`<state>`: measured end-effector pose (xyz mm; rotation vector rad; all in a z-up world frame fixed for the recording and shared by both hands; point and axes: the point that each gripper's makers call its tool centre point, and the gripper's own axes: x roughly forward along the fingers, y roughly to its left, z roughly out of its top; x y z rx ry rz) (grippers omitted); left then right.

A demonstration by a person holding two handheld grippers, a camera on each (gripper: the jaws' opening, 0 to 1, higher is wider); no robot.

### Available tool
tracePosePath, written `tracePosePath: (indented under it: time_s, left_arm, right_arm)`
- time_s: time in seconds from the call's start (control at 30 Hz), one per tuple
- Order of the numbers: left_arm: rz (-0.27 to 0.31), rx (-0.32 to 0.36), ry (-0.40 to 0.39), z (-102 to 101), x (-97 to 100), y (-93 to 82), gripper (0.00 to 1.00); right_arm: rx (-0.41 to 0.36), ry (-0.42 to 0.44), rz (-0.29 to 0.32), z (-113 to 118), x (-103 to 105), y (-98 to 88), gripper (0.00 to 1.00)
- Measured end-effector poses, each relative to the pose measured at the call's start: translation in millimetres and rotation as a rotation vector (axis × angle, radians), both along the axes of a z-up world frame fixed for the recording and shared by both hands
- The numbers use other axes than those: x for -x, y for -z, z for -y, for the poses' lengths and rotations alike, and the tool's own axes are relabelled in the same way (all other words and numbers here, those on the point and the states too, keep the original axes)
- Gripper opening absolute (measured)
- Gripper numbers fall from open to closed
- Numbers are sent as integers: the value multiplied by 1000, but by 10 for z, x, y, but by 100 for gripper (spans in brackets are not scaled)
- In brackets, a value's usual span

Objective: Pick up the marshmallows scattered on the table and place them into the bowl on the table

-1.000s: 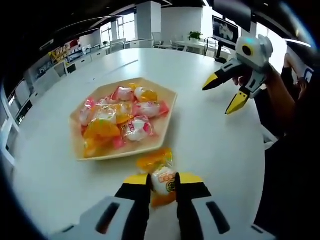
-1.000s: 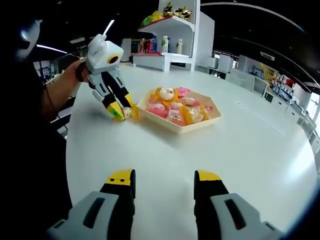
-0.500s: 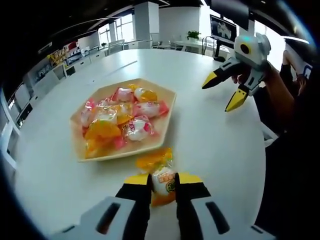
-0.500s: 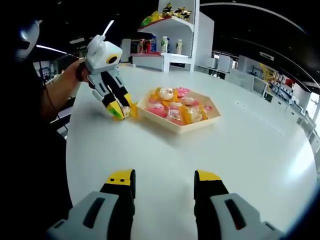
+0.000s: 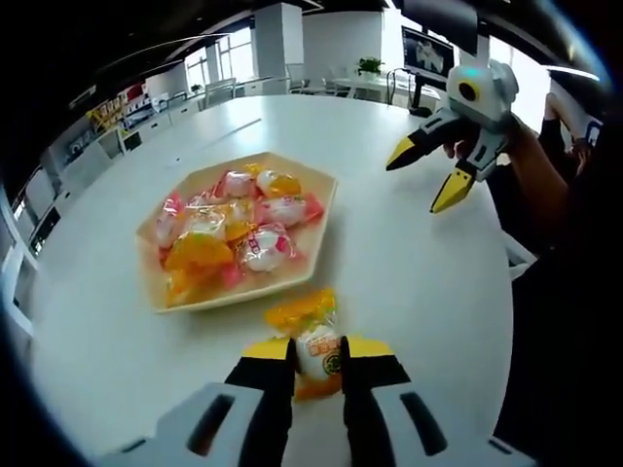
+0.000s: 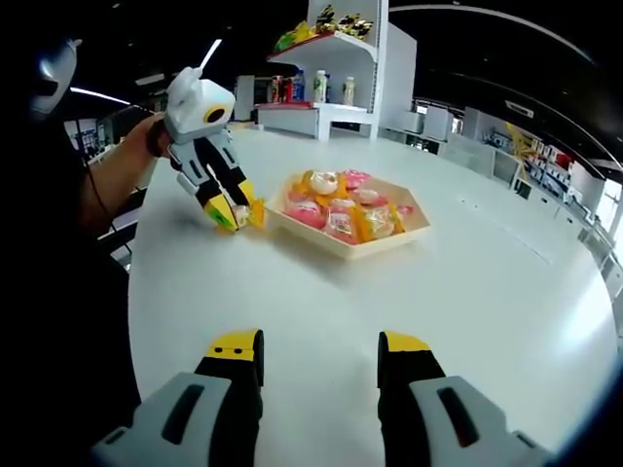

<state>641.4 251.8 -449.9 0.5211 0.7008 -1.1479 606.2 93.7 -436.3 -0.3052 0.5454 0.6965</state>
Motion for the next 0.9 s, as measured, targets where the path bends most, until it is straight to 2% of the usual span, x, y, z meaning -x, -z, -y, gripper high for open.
tracePosePath:
  time_s: [0.27, 0.63, 0.9]
  left_arm:
    - [2, -1, 34, 11, 100, -31, 19]
    - [-5, 16, 71, 23, 131, -88, 19]
    - [18, 24, 94, 26, 135, -135, 19]
  right_arm:
    - [0, 1, 0, 4, 2, -4, 47]
    - [-1, 0, -1, 4, 6, 3, 47]
    - [-1, 0, -1, 1, 7, 3, 47]
